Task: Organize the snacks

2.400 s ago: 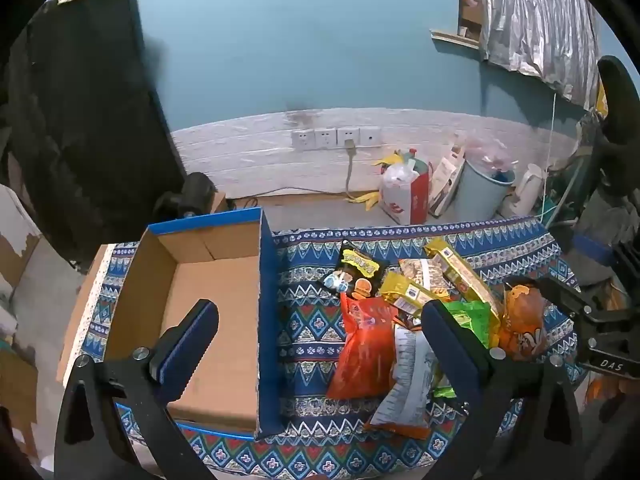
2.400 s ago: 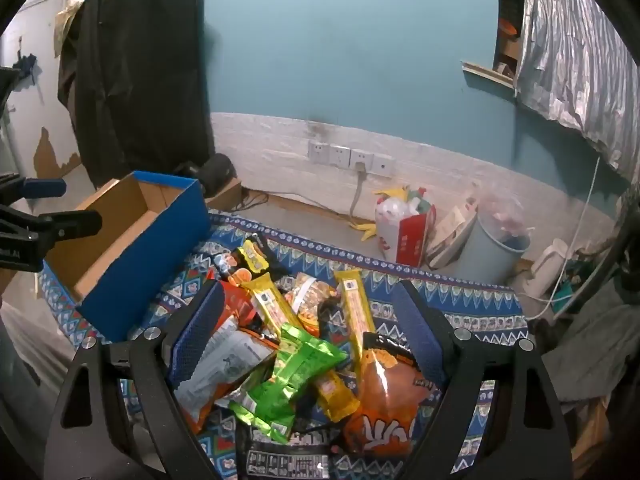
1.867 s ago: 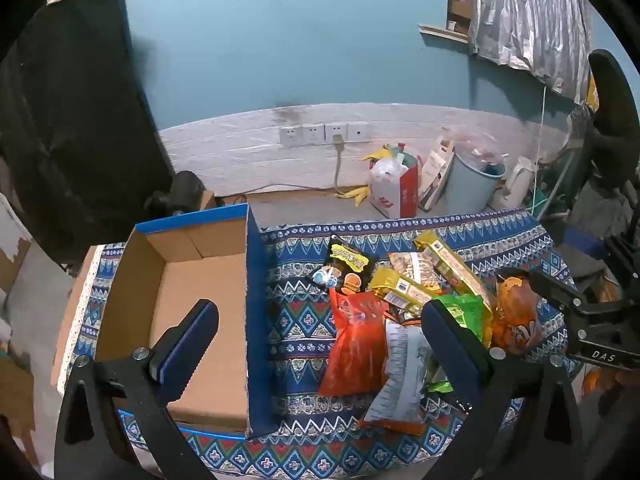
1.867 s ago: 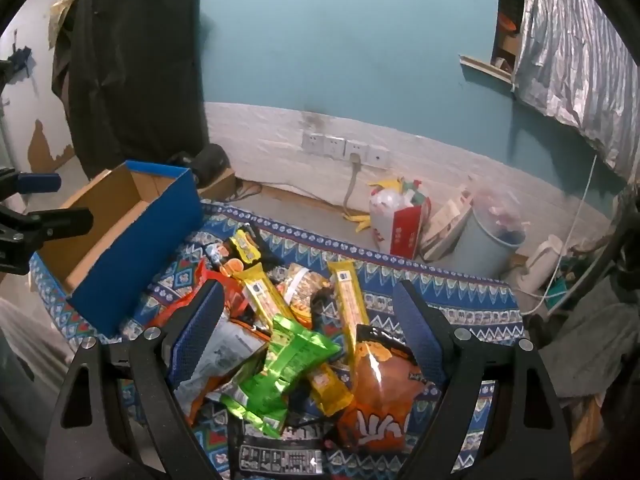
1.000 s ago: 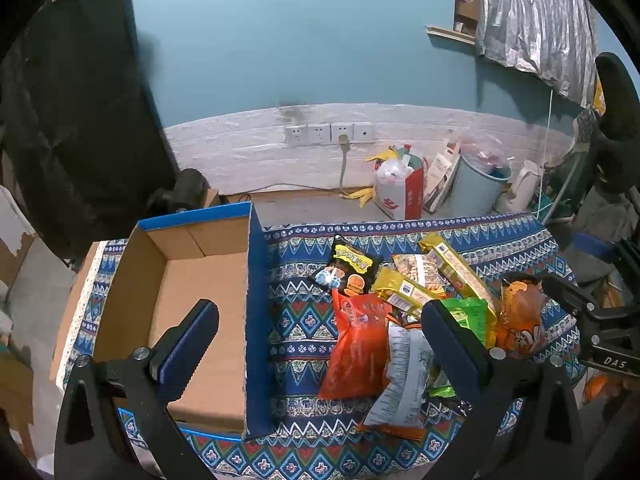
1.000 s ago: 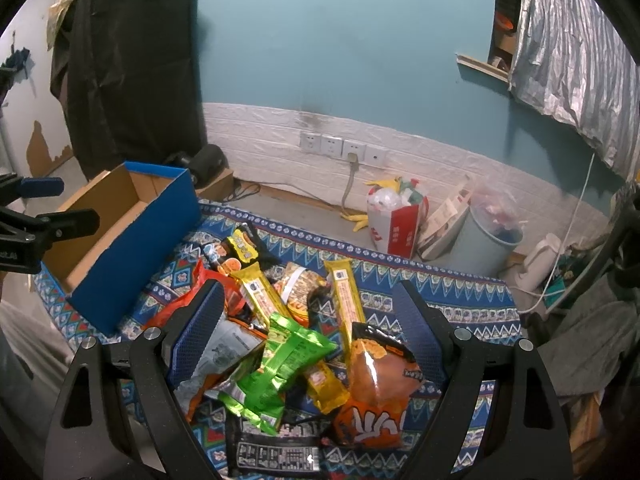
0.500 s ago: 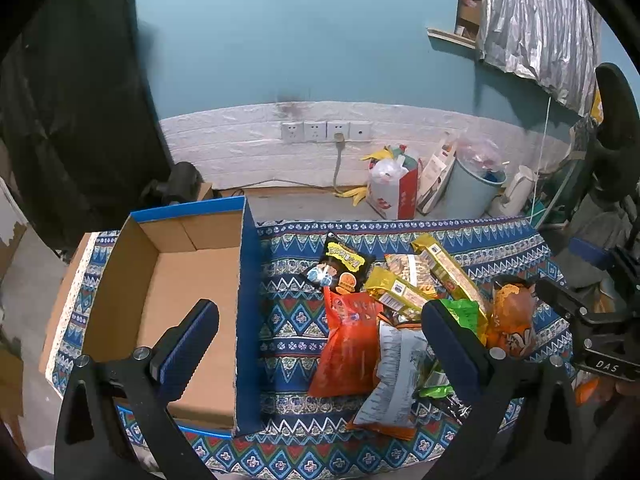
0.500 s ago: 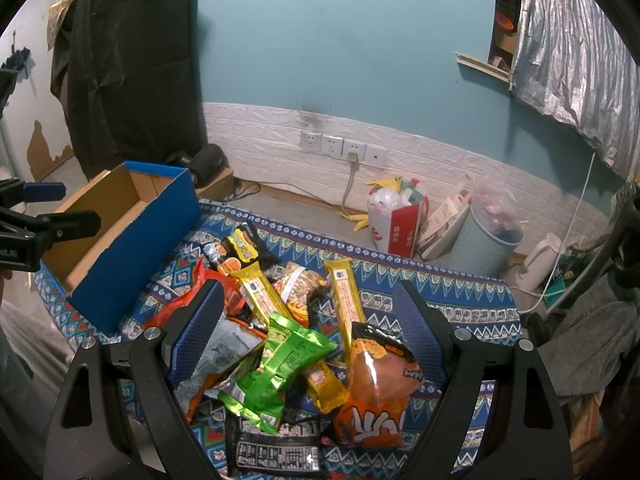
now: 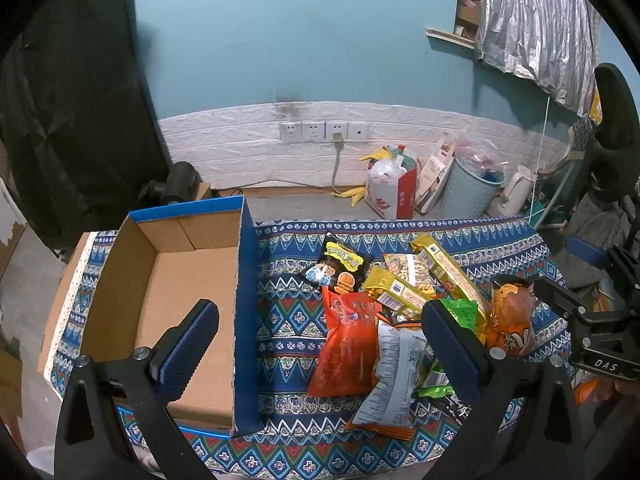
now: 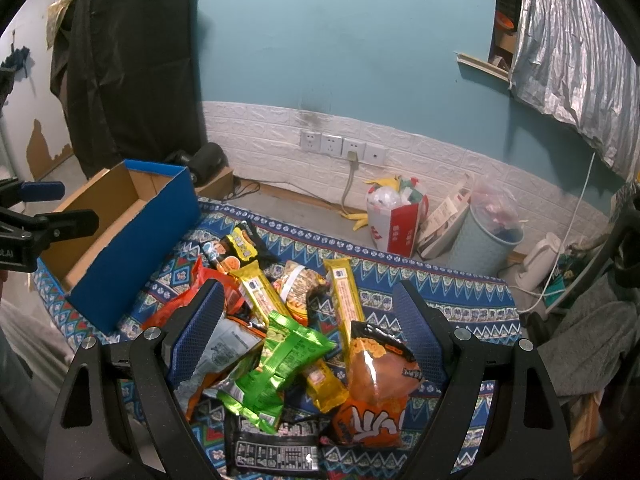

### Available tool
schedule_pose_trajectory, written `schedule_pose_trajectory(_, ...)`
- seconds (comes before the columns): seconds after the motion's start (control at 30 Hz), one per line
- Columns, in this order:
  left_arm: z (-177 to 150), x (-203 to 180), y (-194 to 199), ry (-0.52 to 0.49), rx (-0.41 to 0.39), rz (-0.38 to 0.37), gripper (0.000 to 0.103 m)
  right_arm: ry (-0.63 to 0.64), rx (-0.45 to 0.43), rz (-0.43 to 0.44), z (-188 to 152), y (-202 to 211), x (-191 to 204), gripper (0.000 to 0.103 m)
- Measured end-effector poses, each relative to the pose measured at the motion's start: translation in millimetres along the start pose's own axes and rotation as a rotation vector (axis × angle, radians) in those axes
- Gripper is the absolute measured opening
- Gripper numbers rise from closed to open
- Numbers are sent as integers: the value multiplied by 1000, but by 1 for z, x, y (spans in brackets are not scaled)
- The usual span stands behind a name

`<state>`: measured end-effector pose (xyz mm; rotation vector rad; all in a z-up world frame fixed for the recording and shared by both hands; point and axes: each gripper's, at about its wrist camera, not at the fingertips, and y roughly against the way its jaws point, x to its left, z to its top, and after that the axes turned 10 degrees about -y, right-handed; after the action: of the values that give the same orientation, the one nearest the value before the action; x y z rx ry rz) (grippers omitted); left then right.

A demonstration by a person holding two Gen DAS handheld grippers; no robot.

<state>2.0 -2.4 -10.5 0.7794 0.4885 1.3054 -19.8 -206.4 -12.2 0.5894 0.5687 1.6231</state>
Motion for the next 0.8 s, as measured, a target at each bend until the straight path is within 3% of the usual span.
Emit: schedule_pose_trajectory(0.8, -2, -3, -7, -4, 14, -9, 102, -2, 3, 1, 1, 0, 0, 84)
